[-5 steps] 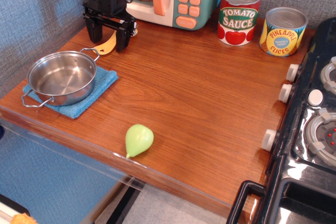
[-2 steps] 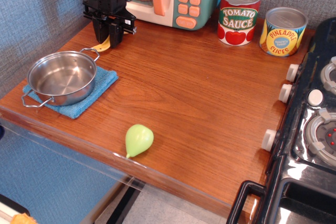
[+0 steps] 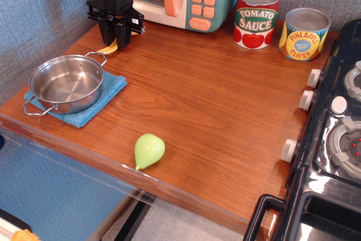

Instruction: Put the brush near the stove on the bottom right hand corner.

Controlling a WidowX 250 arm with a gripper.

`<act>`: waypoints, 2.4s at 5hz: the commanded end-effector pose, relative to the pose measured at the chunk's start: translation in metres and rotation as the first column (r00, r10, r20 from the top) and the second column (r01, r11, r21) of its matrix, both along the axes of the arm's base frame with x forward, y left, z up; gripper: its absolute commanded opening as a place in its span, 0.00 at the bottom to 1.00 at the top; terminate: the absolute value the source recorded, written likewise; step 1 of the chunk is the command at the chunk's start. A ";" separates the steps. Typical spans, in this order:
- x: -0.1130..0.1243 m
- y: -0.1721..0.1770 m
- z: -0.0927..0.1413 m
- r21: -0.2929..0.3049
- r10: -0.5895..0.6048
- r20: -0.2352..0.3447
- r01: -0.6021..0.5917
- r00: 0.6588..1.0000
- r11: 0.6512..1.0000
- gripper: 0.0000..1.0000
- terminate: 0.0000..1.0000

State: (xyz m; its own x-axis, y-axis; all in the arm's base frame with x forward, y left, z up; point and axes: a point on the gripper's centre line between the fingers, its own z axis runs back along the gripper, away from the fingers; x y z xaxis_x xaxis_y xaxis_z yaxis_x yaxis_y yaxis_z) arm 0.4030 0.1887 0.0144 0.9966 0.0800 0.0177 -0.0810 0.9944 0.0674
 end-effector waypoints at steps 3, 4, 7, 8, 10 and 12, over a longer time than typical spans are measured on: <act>-0.023 0.008 0.117 0.022 0.032 0.270 -0.040 0.962 0.999 0.00 0.00; -0.034 -0.003 0.127 0.010 0.016 0.294 -0.020 0.956 1.000 0.00 0.00; -0.030 0.029 0.092 0.025 -0.047 0.197 0.043 0.979 0.999 1.00 0.00; -0.015 0.030 0.068 0.049 -0.064 0.141 0.057 0.988 0.997 1.00 0.00; -0.004 0.017 0.031 0.064 -0.109 0.051 0.106 0.993 0.992 1.00 0.00; 0.007 0.011 0.006 0.088 -0.117 -0.013 0.118 0.993 0.989 1.00 0.00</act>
